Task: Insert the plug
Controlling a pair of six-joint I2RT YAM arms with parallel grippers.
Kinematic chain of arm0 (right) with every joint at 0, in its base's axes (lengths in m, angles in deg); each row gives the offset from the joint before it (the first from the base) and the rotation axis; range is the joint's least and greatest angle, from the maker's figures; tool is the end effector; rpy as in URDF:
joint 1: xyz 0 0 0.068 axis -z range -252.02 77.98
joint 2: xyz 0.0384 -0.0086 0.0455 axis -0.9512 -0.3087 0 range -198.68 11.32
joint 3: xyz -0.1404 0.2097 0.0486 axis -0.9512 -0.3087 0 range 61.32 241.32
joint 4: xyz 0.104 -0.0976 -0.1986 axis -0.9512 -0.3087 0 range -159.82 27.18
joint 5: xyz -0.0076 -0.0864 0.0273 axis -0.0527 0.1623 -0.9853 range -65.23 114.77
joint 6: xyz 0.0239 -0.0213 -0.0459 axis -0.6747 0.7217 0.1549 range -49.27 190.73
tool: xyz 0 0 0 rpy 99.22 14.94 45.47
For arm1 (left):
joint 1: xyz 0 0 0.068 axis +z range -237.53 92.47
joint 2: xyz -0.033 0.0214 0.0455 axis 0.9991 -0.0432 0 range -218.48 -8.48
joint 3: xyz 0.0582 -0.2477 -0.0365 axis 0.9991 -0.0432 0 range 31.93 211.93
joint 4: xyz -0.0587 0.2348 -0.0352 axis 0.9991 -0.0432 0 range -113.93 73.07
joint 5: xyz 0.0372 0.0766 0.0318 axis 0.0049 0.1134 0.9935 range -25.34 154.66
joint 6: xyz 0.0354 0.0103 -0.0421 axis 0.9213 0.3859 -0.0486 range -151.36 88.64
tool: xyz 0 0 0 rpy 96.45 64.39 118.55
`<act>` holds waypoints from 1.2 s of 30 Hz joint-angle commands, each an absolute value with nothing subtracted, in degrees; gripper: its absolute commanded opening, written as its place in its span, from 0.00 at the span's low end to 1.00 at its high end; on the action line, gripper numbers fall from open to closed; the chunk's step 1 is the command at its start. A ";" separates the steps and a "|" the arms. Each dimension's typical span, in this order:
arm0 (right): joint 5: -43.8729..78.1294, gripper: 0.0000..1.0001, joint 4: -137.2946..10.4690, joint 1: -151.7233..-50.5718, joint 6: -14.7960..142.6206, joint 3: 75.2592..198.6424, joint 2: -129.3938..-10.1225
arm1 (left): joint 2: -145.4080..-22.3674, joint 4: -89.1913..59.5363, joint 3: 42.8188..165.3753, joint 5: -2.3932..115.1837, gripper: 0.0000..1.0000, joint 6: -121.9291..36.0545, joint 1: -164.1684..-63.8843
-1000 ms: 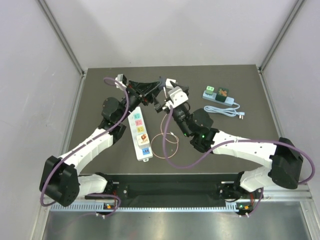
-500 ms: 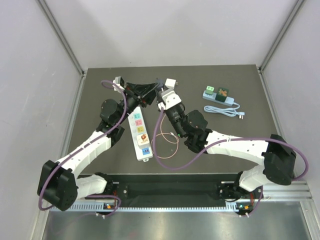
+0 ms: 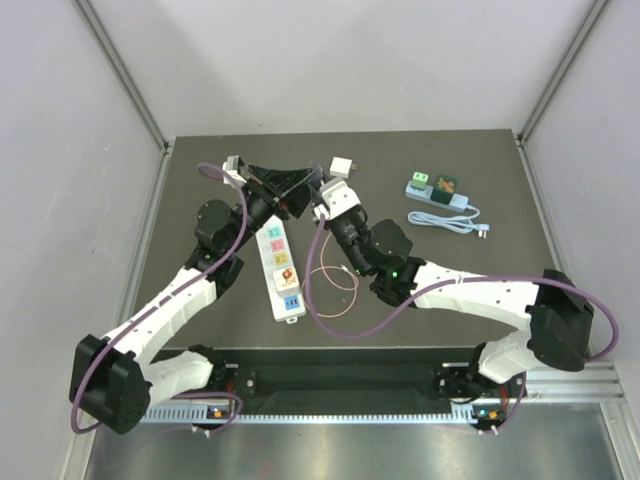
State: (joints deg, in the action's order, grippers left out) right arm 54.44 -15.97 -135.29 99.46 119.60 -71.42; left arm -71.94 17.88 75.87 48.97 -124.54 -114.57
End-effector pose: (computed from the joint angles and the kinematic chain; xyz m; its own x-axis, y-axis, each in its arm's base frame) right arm 0.1608 0.2767 0.3608 0.4244 -0.0862 -0.9014 -0.4176 0.8646 -0.2793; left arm 0.2183 -0.1232 0.3452 -0.6820 -0.7312 -0.0177 0.1974 -0.1607 -0.9671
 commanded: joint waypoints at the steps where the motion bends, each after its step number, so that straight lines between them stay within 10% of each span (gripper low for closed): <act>1: 54.13 0.00 -18.43 -135.74 96.92 121.00 -68.40 | -69.92 16.22 78.33 46.03 0.62 -122.68 -114.69; 18: 52.02 0.00 -45.83 -133.02 80.05 123.53 -60.22 | -68.68 -4.35 82.72 40.58 0.71 -106.96 -108.89; 26: 42.45 0.00 -75.69 -129.24 66.35 137.67 -65.39 | -75.00 -18.76 88.00 30.03 0.72 -90.70 -91.06; 36: 26.71 0.00 -96.37 -126.08 61.32 156.93 -77.88 | -88.54 -34.34 92.31 46.99 0.59 -70.29 -85.24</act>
